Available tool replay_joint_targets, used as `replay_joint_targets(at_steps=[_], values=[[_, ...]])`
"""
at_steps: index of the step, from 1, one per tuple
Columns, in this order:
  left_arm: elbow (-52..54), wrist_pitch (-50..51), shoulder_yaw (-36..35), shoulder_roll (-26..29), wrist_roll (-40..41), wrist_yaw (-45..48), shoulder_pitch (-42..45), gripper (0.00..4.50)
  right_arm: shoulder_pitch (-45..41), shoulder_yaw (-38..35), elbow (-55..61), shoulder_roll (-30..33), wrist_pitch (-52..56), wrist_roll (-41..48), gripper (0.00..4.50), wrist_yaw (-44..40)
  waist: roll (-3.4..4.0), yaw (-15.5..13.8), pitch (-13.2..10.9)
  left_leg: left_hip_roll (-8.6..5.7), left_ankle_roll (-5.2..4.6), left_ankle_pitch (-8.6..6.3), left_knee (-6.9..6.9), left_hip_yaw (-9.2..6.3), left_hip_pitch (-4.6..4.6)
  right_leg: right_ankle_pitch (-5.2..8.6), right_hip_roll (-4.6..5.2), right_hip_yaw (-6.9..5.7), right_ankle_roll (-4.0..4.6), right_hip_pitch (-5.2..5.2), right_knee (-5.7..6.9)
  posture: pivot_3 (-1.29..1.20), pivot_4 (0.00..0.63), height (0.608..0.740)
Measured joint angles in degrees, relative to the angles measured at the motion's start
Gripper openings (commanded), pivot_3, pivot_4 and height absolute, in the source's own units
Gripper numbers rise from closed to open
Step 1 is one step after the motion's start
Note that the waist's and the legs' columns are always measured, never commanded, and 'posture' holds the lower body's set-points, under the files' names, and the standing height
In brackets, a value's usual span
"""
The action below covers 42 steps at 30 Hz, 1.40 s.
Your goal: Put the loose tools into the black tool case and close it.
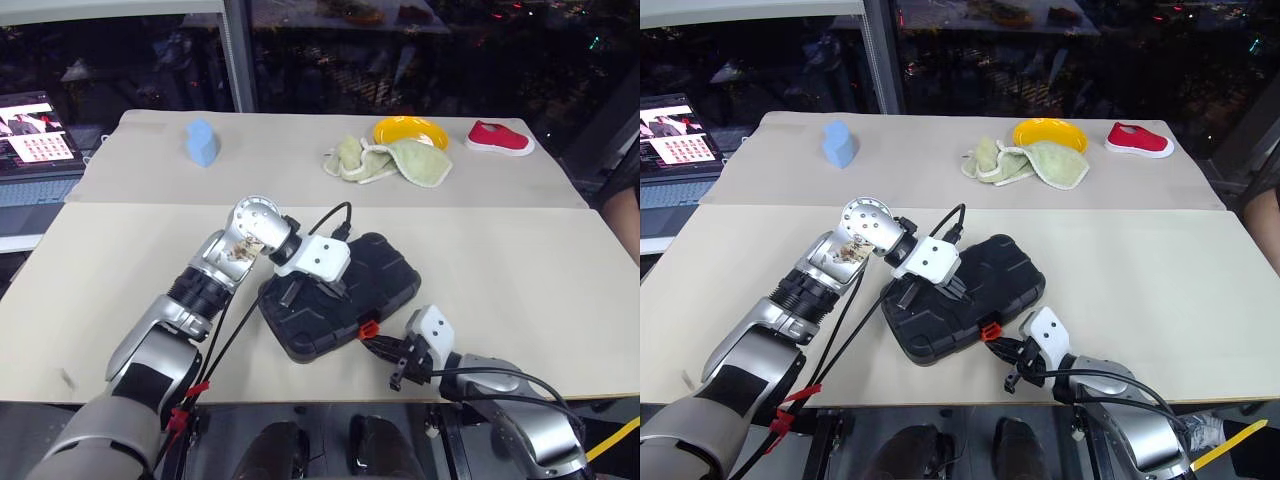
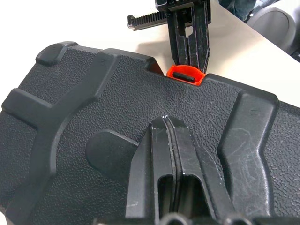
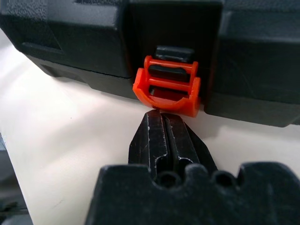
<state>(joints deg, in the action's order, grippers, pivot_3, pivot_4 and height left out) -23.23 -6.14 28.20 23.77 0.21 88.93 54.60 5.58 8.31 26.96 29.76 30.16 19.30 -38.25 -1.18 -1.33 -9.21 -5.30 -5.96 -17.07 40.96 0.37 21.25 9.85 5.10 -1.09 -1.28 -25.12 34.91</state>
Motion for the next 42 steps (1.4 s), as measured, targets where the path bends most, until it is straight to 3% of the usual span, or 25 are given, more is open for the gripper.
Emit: replay_joint_targets(at_steps=[4,8,12,25,42], values=[[0.0,0.0,0.0,-0.5,-0.1,-0.1,0.1,0.05,1.7,-0.8,3.6,1.8,0.5,-0.1,0.0,0.7,0.01,0.0,0.0,0.0,0.0,-0.01,-0.04,-0.01,0.02,0.02,0.0,-0.01,-0.03,-0.02,-0.02,0.0,0.15,0.732],[0.0,-0.1,0.0,-1.0,-0.1,-0.4,0.2,0.0,7.0,-5.6,9.6,2.7,3.0,2.6,1.11,1.9,0.05,-0.6,0.0,-0.01,-0.04,-0.04,-0.05,-0.03,0.05,0.03,-0.01,-0.02,-0.04,-0.03,-0.03,0.0,0.15,0.732],[-0.5,-0.4,0.0,-1.0,-0.2,-0.4,0.2,0.0,11.1,-7.2,13.4,2.4,5.5,3.5,2.49,4.6,0.05,-0.8,0.0,-0.01,-0.02,-0.05,-0.05,-0.01,0.06,0.07,0.01,0.02,-0.1,-0.01,-0.06,0.0,0.15,0.732],[-3.9,-2.6,0.1,-1.7,-0.6,0.5,1.7,0.0,8.0,-6.8,12.5,-8.1,7.9,6.2,2.49,13.0,0.05,-0.4,0.0,0.0,-0.01,-0.02,-0.04,-0.01,0.0,0.09,-0.01,0.01,-0.14,0.0,-0.04,0.0,0.15,0.732],[-4.4,-3.9,0.0,-1.6,-1.1,0.4,2.5,0.0,7.8,-2.8,11.8,-6.5,9.1,6.1,2.49,12.8,0.05,0.6,0.0,0.04,-0.25,0.05,-0.12,-0.01,0.0,0.11,-0.04,0.02,-0.16,-0.04,-0.06,0.0,0.15,0.732]])
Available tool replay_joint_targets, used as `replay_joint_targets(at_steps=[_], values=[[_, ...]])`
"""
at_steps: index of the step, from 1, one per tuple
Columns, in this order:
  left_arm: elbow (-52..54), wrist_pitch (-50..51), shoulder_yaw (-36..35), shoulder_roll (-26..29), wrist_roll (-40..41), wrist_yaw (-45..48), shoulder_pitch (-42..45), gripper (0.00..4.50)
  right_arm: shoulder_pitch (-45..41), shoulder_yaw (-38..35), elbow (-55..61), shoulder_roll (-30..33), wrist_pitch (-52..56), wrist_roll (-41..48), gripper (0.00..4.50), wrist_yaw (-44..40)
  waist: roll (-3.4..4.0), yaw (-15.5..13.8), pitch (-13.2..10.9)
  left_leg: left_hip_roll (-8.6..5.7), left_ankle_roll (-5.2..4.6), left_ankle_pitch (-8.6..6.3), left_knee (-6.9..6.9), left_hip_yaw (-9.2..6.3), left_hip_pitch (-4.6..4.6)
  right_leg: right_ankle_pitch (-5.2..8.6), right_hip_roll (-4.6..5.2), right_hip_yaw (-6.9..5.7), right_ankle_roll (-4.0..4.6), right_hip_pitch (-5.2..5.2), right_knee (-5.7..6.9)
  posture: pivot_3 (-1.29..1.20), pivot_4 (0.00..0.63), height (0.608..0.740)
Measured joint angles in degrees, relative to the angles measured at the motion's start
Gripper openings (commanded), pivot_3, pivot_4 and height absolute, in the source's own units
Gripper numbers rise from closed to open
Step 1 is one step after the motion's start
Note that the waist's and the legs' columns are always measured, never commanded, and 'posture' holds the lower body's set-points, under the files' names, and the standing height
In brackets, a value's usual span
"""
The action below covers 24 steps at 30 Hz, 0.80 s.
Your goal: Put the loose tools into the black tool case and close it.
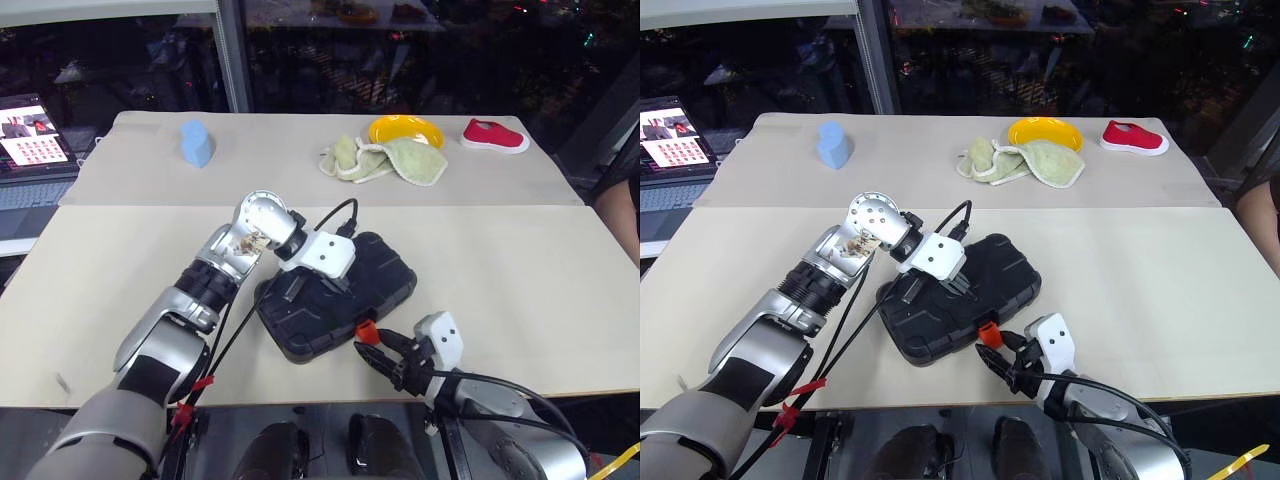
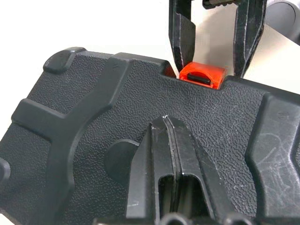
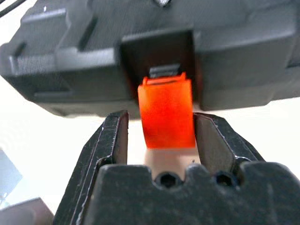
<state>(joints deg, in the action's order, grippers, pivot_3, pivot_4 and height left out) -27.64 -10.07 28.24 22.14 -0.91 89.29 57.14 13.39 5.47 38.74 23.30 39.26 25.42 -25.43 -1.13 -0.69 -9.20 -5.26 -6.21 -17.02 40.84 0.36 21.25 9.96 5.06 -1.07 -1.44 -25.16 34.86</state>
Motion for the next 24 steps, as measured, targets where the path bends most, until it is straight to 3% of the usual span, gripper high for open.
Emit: replay_joint_targets(at_steps=[9,14,24], values=[[0.6,0.2,0.0,0.1,0.0,-0.7,-0.6,0.0,-1.7,1.2,-0.2,0.9,0.0,-1.2,2.49,0.5,0.0,-0.1,0.0,-0.01,0.17,-0.11,-0.04,-0.01,0.04,0.01,0.01,-0.01,0.0,0.0,-0.03,0.0,0.15,0.732],[0.7,0.1,0.0,0.1,0.0,-0.8,-0.8,0.0,-1.4,1.8,-0.4,1.0,-0.5,-2.5,1.21,0.6,0.0,0.0,0.0,-0.01,0.16,-0.11,-0.04,-0.01,0.04,0.01,0.0,-0.01,-0.01,-0.01,-0.05,0.0,0.15,0.732],[0.8,-0.1,0.0,0.0,0.0,-1.0,-0.9,0.0,-0.4,1.8,0.9,2.9,-1.6,-2.9,1.21,0.5,0.0,-0.1,0.0,-0.02,0.14,-0.12,-0.05,-0.01,0.05,0.01,0.01,-0.02,-0.01,0.0,-0.08,0.0,0.15,0.732]])
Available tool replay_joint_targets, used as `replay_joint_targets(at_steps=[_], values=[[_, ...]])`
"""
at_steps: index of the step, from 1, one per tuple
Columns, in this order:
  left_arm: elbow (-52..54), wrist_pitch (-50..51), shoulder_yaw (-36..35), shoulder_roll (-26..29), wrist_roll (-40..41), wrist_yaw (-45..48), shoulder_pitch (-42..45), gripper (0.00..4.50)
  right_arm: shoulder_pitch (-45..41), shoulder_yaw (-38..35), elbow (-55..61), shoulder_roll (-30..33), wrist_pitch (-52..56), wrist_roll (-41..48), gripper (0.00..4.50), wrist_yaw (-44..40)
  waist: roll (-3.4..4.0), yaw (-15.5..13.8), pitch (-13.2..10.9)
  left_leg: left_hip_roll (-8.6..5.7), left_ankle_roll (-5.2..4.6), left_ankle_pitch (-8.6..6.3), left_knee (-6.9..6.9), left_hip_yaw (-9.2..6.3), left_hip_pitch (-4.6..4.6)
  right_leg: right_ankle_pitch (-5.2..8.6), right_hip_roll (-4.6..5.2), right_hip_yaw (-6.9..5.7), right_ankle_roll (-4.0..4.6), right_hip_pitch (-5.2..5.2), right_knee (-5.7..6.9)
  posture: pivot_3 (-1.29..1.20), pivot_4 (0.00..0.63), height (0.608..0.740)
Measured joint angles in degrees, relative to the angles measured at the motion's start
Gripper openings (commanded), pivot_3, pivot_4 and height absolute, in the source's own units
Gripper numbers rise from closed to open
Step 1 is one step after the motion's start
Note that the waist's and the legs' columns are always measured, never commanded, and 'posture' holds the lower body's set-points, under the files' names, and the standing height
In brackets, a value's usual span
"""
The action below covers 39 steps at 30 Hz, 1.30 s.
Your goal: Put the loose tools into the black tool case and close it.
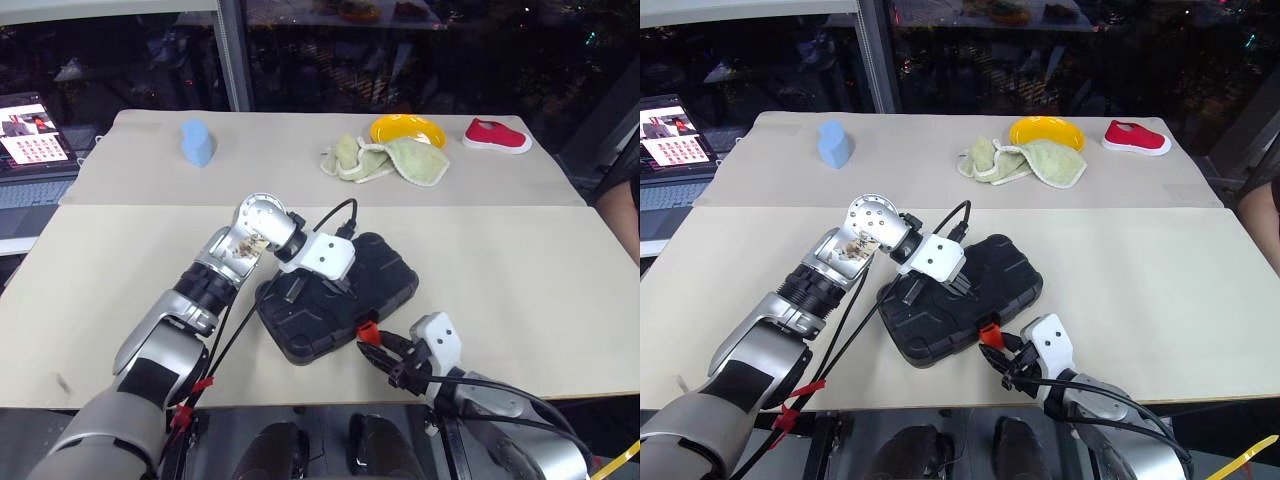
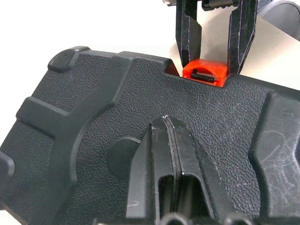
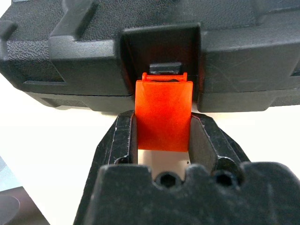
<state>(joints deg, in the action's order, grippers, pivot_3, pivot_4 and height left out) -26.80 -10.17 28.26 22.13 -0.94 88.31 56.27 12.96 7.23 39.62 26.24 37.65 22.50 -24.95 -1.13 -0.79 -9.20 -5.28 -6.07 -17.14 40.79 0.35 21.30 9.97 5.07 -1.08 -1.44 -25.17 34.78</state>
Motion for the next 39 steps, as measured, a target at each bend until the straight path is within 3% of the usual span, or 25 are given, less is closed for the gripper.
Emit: replay_joint_targets(at_steps=[22,24,29,38,39], values=[[-1.4,-2.0,-0.1,-0.5,0.0,-0.2,0.1,0.0,0.6,-0.6,1.2,0.9,-2.8,-1.1,1.21,-0.8,0.0,-0.1,0.0,-0.01,-0.02,-0.01,0.0,0.0,0.03,0.01,0.01,-0.01,-0.02,0.02,-0.1,0.0,0.15,0.732],[-1.5,-2.0,-0.1,-0.5,0.0,-0.3,0.1,0.0,-0.2,-0.6,0.7,0.5,-2.8,-1.1,2.21,-1.1,0.0,-0.1,0.0,-0.01,0.01,0.0,0.0,0.0,0.03,0.0,0.01,-0.01,-0.02,0.02,-0.1,0.0,0.15,0.732],[-1.6,-2.0,-0.1,-0.4,-0.1,-0.6,0.1,0.0,-0.7,-0.4,0.8,0.4,-3.0,0.1,3.82,-2.6,-0.01,-0.1,0.0,-0.01,0.02,0.01,0.01,0.0,0.02,0.01,0.01,-0.01,-0.02,0.04,-0.08,0.0,0.15,0.732],[-1.6,-2.1,-0.1,-0.4,-0.2,-1.0,0.1,0.0,7.2,-7.4,7.4,6.5,-2.4,3.0,3.82,-5.1,-0.02,-0.2,0.0,0.0,0.02,0.01,-0.01,-0.01,0.03,0.01,0.02,-0.02,-0.04,0.06,-0.1,0.0,0.15,0.732],[-1.6,-2.1,-0.1,-0.3,-0.2,-1.1,0.1,0.0,7.8,-8.3,7.6,6.7,-2.4,3.2,3.32,-5.1,-0.02,-0.2,0.0,0.0,0.03,0.01,-0.01,-0.01,0.02,0.01,0.02,-0.01,-0.04,0.1,-0.1,0.0,0.15,0.732]])
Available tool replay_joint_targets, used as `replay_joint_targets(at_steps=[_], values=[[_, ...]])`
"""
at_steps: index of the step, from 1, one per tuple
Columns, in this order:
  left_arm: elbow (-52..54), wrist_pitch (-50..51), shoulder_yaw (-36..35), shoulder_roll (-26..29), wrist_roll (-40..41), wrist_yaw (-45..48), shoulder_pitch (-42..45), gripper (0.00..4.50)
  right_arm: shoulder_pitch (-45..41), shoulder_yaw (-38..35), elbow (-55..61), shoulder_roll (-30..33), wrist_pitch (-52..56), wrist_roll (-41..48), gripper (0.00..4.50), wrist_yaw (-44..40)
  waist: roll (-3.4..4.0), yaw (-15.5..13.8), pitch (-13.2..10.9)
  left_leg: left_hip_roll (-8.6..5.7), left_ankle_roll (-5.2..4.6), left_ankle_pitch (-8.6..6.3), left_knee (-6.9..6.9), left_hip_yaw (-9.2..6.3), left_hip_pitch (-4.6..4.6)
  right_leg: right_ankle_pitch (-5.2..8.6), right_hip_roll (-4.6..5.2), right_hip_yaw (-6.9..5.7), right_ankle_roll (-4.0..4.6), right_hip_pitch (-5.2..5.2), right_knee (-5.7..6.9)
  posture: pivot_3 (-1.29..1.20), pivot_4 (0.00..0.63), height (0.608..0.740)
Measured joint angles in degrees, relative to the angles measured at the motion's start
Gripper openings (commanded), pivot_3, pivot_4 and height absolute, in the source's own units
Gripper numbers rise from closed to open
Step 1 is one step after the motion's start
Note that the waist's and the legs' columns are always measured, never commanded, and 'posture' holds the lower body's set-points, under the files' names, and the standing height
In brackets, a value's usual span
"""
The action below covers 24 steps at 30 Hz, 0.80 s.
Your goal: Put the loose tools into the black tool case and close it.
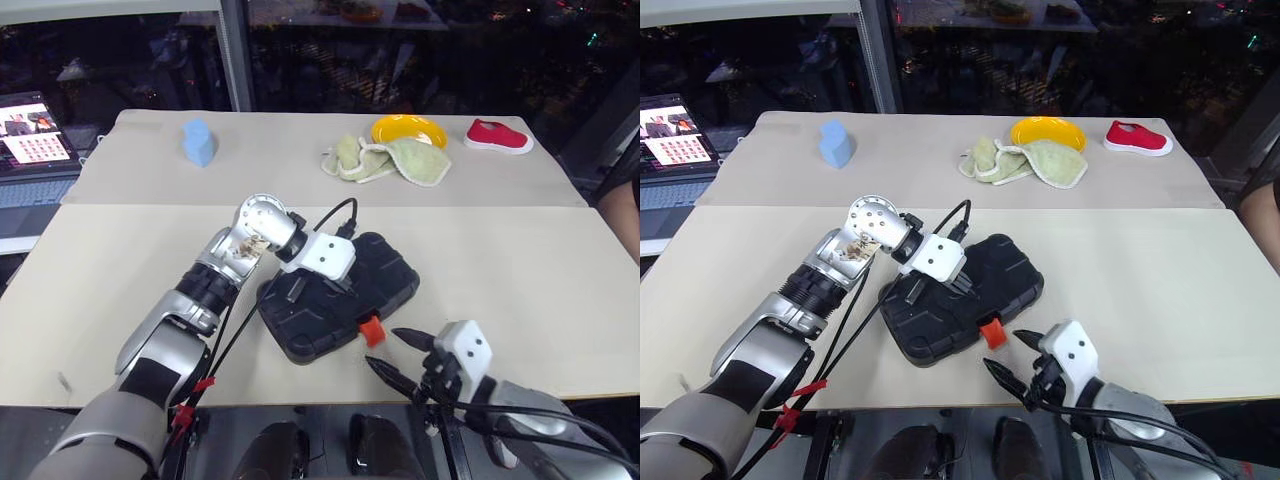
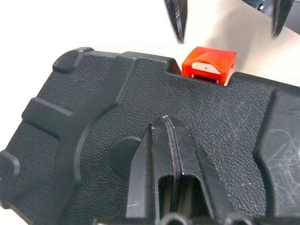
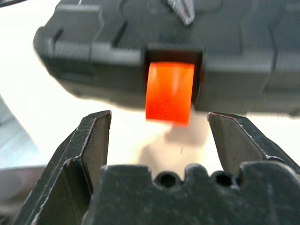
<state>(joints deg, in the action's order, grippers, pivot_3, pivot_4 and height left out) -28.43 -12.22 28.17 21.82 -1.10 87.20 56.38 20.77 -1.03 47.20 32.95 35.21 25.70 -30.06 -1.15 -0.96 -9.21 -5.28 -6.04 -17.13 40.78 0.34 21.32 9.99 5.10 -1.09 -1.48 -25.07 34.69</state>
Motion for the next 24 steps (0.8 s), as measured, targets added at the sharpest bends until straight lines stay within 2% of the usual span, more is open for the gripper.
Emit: replay_joint_targets(at_steps=[1,2,4,9,10,24], values=[[0.0,0.0,0.0,0.0,0.0,0.0,0.0,0.0,0.2,-0.3,0.0,0.0,0.0,0.2,3.2,0.0,0.0,0.0,0.0,0.0,0.0,0.0,0.0,0.0,0.0,0.0,0.0,0.01,-0.01,0.0,0.0,0.0,0.15,0.732],[-0.1,0.0,0.0,0.0,0.0,-0.2,0.0,0.0,0.5,-0.9,0.3,0.0,0.0,0.5,2.78,0.0,0.0,0.0,0.0,0.0,0.01,0.0,0.01,0.0,0.0,0.01,0.01,0.0,-0.02,0.0,0.0,0.0,0.15,0.732],[-0.2,0.0,0.0,0.0,0.0,-0.2,0.0,0.0,0.7,-1.5,0.6,0.0,0.0,0.8,2.28,-0.2,0.0,0.0,0.0,0.0,0.01,0.0,0.01,0.0,-0.01,0.02,0.01,-0.01,-0.03,-0.01,0.0,0.0,0.15,0.732],[-0.5,-0.1,0.0,-0.2,0.0,-0.2,0.0,0.0,-1.0,-0.5,0.6,-0.6,0.0,1.0,0.4,0.2,-0.01,0.0,0.0,0.0,-0.01,0.0,0.01,0.0,-0.01,0.02,0.02,-0.01,-0.04,-0.01,-0.02,0.0,0.15,0.732],[-0.5,-0.1,0.0,-0.2,0.0,-0.2,0.0,0.0,-1.5,0.0,0.6,-0.7,0.0,1.0,0.15,0.2,-0.01,0.0,0.0,0.0,-0.01,0.0,0.01,0.0,-0.01,0.02,0.02,-0.02,-0.04,-0.02,-0.02,0.0,0.15,0.732],[-0.4,0.0,0.0,-0.1,0.0,-0.2,0.1,0.0,-3.3,4.6,-3.8,0.0,0.2,-1.5,0.06,0.1,-0.01,-0.1,0.0,0.0,-0.03,-0.01,0.0,0.0,0.0,0.02,0.02,-0.03,-0.03,-0.02,-0.06,0.0,0.15,0.732]])
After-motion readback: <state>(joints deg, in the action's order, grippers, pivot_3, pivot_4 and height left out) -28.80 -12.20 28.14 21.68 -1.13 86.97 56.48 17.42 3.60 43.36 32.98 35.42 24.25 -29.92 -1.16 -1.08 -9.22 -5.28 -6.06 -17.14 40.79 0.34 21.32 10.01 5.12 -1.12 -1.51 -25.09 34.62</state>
